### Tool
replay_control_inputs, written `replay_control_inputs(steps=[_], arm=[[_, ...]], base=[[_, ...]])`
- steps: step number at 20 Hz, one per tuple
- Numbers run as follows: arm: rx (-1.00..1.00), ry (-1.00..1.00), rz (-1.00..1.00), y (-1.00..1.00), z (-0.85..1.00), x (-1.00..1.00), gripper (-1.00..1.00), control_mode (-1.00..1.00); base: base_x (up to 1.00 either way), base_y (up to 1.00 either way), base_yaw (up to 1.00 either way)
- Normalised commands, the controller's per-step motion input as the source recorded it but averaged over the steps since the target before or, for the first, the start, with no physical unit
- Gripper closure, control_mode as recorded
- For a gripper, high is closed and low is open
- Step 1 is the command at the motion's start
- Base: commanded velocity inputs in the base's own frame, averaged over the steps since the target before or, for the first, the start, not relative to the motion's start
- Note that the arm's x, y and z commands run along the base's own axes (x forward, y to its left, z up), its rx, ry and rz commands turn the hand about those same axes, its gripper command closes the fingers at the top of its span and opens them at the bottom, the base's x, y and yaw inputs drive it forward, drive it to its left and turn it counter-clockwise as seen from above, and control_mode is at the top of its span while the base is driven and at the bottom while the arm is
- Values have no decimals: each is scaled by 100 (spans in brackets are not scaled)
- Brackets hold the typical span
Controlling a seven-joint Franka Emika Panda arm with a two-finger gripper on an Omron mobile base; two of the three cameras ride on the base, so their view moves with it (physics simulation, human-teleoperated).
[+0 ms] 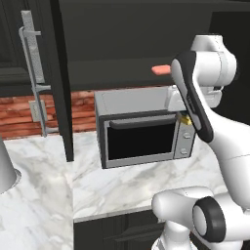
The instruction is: Pick up the bar soap and sponge from the sink, and place them back in the cabinet, and close the cabinet doors.
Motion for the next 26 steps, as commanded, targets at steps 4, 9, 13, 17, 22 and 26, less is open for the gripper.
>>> replay_control_inputs(steps=[4,9,13,17,22,26], arm=[[-1,-12,0,24,41,0,100,-100],[-1,-17,0,26,34,0,100,-100],[0,-15,0,33,28,11,100,-100],[0,-14,0,28,20,24,100,-100],[0,-13,0,24,25,36,100,-100],[0,-3,0,15,10,61,100,-100]], base=[[0,0,0],[0,0,0],[0,0,0],[0,0,0],[0,0,0],[0,0,0]])
